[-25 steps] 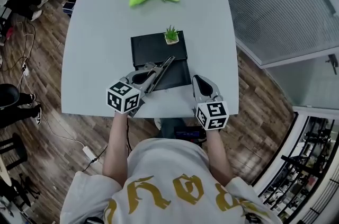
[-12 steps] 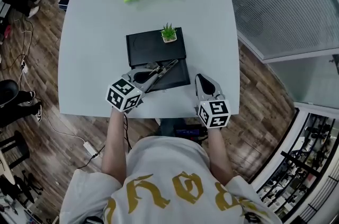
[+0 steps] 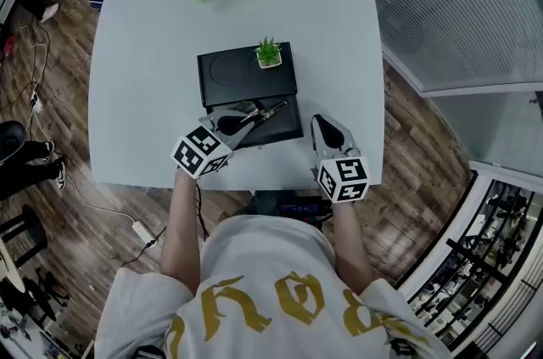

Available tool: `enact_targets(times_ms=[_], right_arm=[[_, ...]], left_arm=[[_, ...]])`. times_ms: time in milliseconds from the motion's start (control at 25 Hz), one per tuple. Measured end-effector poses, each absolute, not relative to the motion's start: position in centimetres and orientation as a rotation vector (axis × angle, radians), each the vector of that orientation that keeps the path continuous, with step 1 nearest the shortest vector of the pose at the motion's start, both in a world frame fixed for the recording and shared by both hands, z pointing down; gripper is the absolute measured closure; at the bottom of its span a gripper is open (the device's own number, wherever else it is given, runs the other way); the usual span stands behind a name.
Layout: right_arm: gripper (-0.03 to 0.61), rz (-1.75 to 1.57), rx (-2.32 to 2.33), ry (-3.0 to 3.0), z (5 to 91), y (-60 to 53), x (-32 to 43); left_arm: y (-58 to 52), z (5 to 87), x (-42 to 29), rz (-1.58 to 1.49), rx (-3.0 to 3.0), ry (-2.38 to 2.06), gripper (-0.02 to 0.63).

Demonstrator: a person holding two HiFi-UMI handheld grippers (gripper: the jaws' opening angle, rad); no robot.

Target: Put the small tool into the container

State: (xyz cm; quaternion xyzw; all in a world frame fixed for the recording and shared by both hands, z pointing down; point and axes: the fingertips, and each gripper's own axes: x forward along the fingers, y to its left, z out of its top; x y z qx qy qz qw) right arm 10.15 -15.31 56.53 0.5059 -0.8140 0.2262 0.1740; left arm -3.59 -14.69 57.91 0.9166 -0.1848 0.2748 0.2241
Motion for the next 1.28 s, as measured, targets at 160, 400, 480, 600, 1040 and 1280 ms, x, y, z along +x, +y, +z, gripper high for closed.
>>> enact_targets(times_ms=[160,400,480,600,1040,1280], right_arm=[[0.557,0.645,1.441,-2.295,56.8,-15.8,11.0],[0.557,0.671,1.42,-2.294,57.9,-15.7,11.0],[0.557,0.688,1.41,-2.291,58.4,-15.7,11.0],[0.557,0.725,1.399,-2.294,59.0,-15.7,10.7],[0.557,0.777,1.36,-2.296,60.2,-16.5,10.7],[0.557,0.792,1.355,-2.292,60.4,-16.5,10.8]], left_arm=[[-14.4,58.9,-3.0,0.808,2.519,-0.458,0.607],[-14.2,60.5,-2.1,0.863,2.495,-0.397,0.607],[-14.4,61.0,-1.9,0.869,2.472,-0.389,0.607],[-14.3,61.6,-1.7,0.888,2.444,-0.372,0.607],[-13.7,63.3,-0.7,0.963,2.41,-0.257,0.607],[-13.5,64.2,-0.4,1.007,2.38,-0.233,0.607]])
